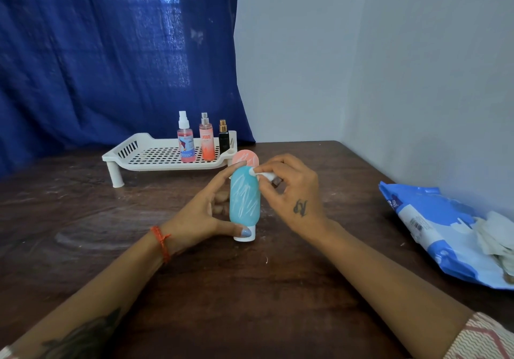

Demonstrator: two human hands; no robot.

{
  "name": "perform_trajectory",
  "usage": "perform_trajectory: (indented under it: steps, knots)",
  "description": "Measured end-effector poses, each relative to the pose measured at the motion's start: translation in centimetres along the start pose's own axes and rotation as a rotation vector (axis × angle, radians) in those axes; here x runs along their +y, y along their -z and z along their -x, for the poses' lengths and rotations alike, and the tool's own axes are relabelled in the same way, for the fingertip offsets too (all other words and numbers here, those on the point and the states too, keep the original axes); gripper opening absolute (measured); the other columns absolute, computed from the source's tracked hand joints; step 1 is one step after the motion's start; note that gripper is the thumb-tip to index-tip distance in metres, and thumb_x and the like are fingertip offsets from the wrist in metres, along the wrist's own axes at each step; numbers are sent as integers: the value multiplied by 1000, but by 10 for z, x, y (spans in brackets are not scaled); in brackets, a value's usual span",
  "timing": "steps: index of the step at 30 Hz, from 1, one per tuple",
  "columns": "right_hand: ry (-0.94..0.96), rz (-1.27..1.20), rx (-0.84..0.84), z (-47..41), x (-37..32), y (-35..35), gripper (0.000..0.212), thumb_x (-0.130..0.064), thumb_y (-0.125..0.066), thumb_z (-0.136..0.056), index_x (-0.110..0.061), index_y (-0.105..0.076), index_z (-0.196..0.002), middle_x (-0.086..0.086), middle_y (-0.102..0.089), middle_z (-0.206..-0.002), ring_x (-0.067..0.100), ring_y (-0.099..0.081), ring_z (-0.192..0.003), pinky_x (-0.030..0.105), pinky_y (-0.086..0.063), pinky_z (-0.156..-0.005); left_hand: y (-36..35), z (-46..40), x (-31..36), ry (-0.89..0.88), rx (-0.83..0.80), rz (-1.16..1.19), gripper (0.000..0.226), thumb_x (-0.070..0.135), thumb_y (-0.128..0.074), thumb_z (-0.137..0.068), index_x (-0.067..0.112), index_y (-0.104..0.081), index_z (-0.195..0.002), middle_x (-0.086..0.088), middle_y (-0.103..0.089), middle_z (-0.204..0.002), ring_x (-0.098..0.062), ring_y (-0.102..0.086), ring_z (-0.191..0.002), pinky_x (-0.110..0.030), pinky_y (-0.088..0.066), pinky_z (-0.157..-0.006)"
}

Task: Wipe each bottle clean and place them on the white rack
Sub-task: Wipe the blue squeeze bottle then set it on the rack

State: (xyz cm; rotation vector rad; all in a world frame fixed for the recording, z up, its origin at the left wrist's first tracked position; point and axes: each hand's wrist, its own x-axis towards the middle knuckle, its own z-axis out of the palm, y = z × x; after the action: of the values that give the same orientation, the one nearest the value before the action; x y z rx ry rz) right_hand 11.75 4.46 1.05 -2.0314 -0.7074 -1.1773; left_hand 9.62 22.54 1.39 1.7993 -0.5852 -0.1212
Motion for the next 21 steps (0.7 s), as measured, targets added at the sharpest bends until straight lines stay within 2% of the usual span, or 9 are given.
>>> perform_trajectory:
  steps: [4, 8, 11, 14, 18, 21]
  knots:
    - [69, -7, -20, -1, -3, -2, 23, -20, -60, -85, -6, -69, -101, 8, -64, -98, 5, -54, -90, 9, -44, -76, 0, 0, 0, -6, -2, -2, 102, -6, -78, -63, 52, -29, -131, -1, -63, -122, -18, -65, -107, -33, -55, -87]
    - [109, -64, -32, -2, -3, 2, 19, -16, -61, -81, -6, -70, -94, 8, -66, -95, 12, -59, -89, 17, -48, -75, -1, 0, 1, -12, 2, 3, 100, -8, -78, -64, 52, -31, -129, -2, -63, -122, -18, -65, -107, -31, -55, -85]
    - [72, -23, -17, -2, 0, 4, 19, -17, -62, -81, -5, -71, -92, 7, -66, -92, 12, -60, -85, 17, -50, -71, 0, 0, 1, -10, -1, -2, 102, -7, -78, -64, 51, -30, -132, -4, -63, -123, -19, -64, -108, -35, -54, -89]
    - [47, 10, -6, -3, -2, 2, 31, -28, -53, -85, -6, -70, -98, 8, -66, -95, 10, -59, -87, 13, -47, -73, 0, 0, 1, -6, -1, -15, 102, -6, -79, -64, 52, -29, -131, -3, -62, -124, -19, -64, -108, -35, -54, -89]
    - [110, 67, -27, -4, -6, -3, 32, -27, -50, -86, -5, -68, -103, 10, -66, -100, 14, -59, -92, 16, -43, -81, 0, 0, 1, -10, 10, -11, 99, -9, -77, -64, 52, -31, -127, 1, -65, -117, -16, -65, -105, -28, -55, -83]
    - [177, 64, -68, -4, -5, -1, 29, -25, -53, -86, -6, -68, -102, 9, -67, -102, 15, -58, -94, 17, -42, -83, -1, 0, 1, -13, 7, -9, 100, -9, -77, -64, 50, -30, -128, 0, -66, -116, -17, -66, -105, -29, -56, -83]
